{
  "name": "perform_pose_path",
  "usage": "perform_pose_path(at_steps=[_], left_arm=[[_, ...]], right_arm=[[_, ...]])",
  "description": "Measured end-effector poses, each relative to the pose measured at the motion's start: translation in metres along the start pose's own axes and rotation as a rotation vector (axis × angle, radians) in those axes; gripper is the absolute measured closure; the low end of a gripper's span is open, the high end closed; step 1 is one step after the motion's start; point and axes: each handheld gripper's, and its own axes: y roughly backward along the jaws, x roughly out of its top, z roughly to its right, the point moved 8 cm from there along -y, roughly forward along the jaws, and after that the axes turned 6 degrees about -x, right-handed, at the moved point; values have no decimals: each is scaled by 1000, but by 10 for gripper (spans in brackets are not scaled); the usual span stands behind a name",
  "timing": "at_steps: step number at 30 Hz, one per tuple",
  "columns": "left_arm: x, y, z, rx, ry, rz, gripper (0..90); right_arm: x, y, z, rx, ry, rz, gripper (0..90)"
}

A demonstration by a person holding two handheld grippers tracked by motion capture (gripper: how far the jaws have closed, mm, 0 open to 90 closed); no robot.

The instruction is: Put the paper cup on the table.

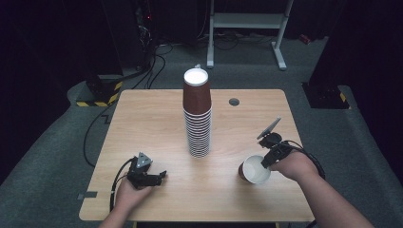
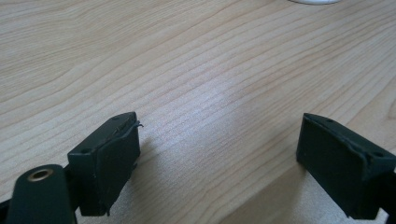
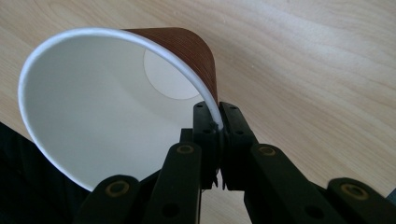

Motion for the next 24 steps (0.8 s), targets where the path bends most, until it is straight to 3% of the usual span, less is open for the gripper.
perform_pose_path(at_steps=[4,11,16,20,24], left_arm=[[0,0,-1,-3,-3,-4,137],[0,1,-1,-2,-3,-3,137],[0,0,0,-2,-2,-3,137],[-1,1,0,-3,0,-3,138],[0,1,0,-1,-1,0,139]], right_arm=[[1,-5,-2,11,-8,-46,851],[8,-11,7,-11,-60,-35,810],[14,-14,8,-13,-76,-1,763],[20,-11,7,-14,-94,46,575],[23,4,11,-26,-125,135,507]])
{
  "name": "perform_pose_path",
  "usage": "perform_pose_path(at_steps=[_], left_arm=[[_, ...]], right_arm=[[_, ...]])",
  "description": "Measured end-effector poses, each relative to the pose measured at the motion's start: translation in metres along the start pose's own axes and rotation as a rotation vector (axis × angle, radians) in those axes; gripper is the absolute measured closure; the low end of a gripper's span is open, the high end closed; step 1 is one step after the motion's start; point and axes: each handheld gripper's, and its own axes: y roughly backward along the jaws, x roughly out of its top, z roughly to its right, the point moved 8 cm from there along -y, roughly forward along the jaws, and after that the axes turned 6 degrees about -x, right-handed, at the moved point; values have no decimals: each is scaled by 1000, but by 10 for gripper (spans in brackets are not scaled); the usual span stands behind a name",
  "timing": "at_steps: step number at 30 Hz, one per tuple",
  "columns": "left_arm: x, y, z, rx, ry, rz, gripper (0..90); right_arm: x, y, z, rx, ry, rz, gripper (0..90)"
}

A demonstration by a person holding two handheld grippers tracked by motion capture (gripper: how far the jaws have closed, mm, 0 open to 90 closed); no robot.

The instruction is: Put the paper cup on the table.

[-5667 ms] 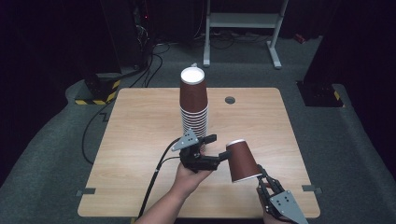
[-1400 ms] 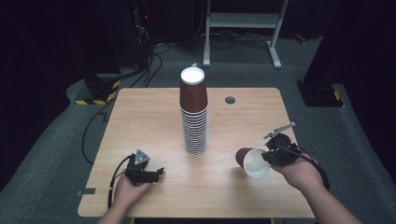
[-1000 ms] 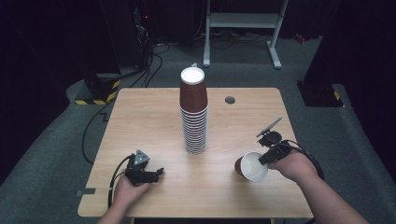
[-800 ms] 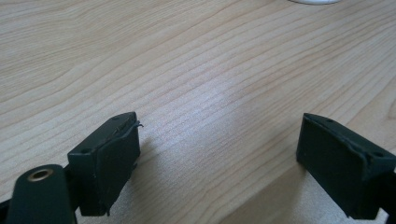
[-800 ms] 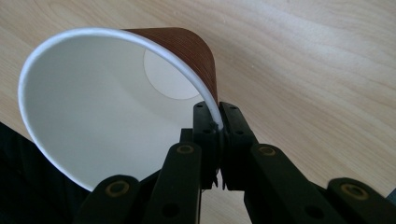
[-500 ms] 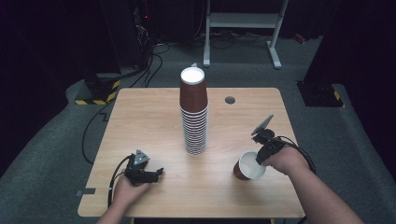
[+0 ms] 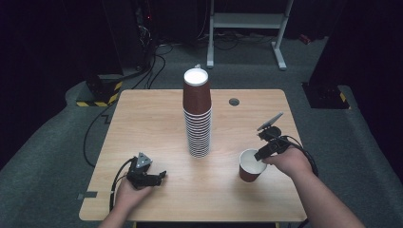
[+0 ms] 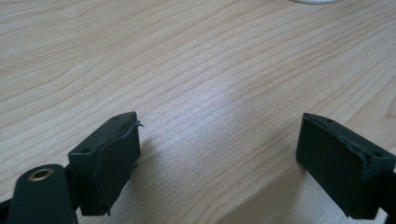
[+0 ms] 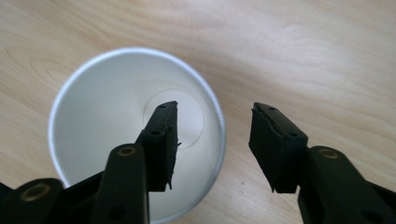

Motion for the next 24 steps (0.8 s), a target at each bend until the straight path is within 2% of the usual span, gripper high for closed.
perform_pose_path(at_steps=[7,12,19,22,24], left_arm=[[0,0,0,1,-2,-1,144],[0,0,1,1,-1,4,150],[0,0,1,3,-1,7,155],[0,0,1,3,-3,7,155],[0,0,1,3,-1,7,155]], right_arm=[[-6,30,14,-25,-28,107,500],[-14,35,29,-69,-55,153,507],[-29,16,53,-147,-98,239,458],[-39,1,61,-186,-106,270,436],[-46,-12,65,-190,-140,295,415]])
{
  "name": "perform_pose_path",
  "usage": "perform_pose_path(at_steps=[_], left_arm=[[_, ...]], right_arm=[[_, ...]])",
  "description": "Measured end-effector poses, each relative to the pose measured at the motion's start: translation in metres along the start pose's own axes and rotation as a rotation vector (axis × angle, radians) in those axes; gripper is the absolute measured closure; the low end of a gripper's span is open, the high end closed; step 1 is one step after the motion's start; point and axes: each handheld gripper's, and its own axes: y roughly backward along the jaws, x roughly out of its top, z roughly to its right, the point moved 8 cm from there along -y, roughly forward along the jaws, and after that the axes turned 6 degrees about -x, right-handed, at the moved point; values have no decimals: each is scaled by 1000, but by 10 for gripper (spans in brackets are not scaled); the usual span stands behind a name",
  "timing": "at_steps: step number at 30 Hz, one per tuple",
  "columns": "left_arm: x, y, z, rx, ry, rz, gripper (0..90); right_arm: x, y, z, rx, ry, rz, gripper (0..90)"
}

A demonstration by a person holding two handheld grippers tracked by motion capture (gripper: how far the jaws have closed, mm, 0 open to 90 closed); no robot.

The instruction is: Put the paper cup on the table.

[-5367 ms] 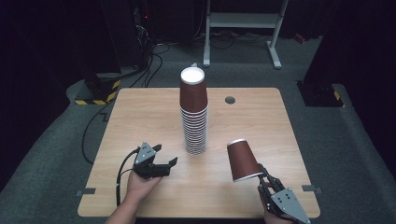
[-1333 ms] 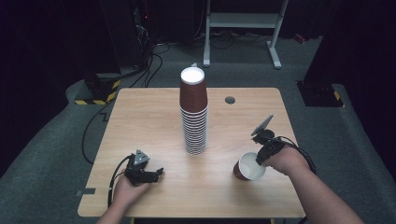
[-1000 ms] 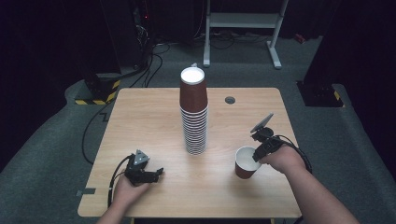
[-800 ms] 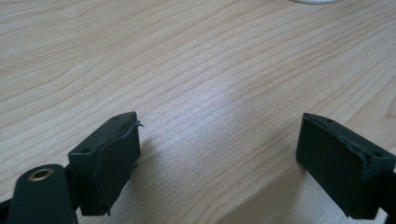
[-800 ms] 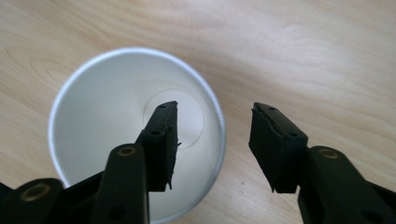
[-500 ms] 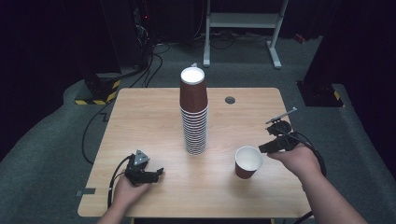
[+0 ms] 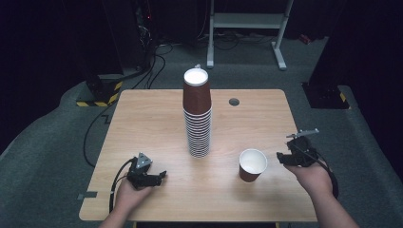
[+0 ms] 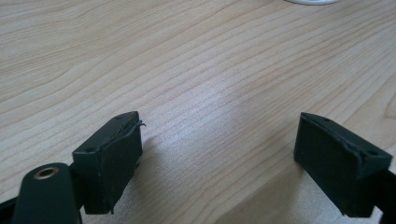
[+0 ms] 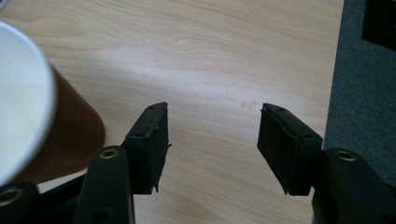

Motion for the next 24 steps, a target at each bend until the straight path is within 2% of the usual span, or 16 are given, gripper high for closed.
perform_pose_path(at_steps=[4,6,10,11,13,17,24], left_arm=[[0,0,0,3,7,3,154],[0,0,0,3,9,3,153],[0,0,-1,8,11,4,151],[0,0,-1,8,12,4,151],[0,0,0,8,12,4,152],[-1,1,0,9,9,5,159],[-1,1,1,14,19,7,162]], right_arm=[[-27,-27,1,-12,-83,35,353],[-41,-41,-1,-27,-88,63,343],[-62,-64,-12,-27,-116,128,307],[-65,-67,-14,-19,-125,159,299],[-68,-68,-17,-16,-138,226,306],[-70,-66,-18,-11,-128,228,303],[-70,-66,-20,-18,-142,225,304]])
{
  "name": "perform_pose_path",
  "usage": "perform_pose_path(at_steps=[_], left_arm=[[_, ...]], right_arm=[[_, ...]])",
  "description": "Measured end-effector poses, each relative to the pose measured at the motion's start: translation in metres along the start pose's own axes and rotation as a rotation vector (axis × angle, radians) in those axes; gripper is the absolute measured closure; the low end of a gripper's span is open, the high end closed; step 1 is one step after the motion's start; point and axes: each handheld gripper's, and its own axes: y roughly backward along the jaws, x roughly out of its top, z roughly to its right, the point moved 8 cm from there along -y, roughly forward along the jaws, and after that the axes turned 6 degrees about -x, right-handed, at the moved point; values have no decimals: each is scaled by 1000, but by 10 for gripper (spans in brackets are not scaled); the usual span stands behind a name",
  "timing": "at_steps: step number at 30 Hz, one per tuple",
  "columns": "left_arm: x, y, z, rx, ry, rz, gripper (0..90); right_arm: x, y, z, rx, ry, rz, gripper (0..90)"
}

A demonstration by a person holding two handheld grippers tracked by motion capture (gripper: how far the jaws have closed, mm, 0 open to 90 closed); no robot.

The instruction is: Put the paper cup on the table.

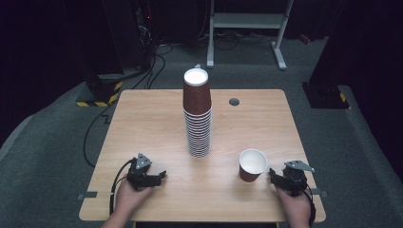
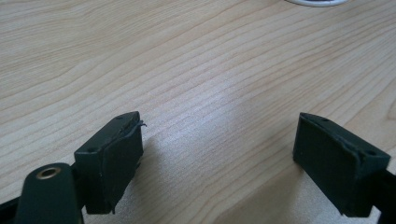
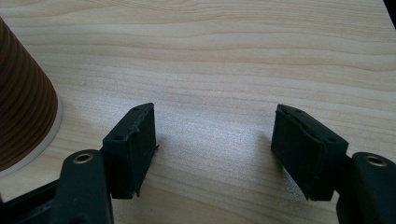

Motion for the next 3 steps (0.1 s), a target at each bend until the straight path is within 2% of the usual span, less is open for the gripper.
perform_pose_path(at_steps=[3], left_arm=[[0,0,0,1,-3,-1,162]], right_arm=[[0,0,0,1,1,0,302]])
